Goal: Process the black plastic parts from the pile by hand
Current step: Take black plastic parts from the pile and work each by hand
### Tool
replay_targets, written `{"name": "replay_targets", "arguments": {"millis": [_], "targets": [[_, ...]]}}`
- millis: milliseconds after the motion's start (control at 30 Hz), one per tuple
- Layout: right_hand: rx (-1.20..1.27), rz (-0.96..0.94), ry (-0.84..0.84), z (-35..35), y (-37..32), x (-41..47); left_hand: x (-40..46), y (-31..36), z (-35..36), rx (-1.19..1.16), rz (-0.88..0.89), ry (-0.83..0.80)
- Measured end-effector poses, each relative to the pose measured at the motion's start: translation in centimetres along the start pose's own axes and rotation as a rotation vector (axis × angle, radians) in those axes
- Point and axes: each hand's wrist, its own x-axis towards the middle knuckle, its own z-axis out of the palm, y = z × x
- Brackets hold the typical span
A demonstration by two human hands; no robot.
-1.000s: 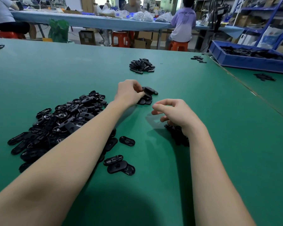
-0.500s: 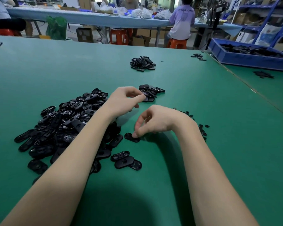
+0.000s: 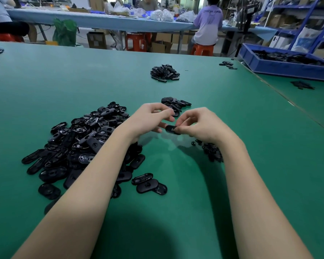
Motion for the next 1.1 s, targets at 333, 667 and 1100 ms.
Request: {"name": "replay_targets", "arguments": {"millis": [333,667,1100], "targets": [[-0.012,0.096,0.179,-1.2,1.1,0.0,0.0,-0.3,1.1,-0.167,-0.047,-0.031],[-0.291,0.262,-0.110,-2.1,1.7,-0.6,0.2,-0.6,1.2,-0.149,-0.050,0.005],[-0.082,0.136,0.076,-2.2,1.3,-0.6,-0.1,-0.5,1.2,-0.031,0.074,-0.026]]}}
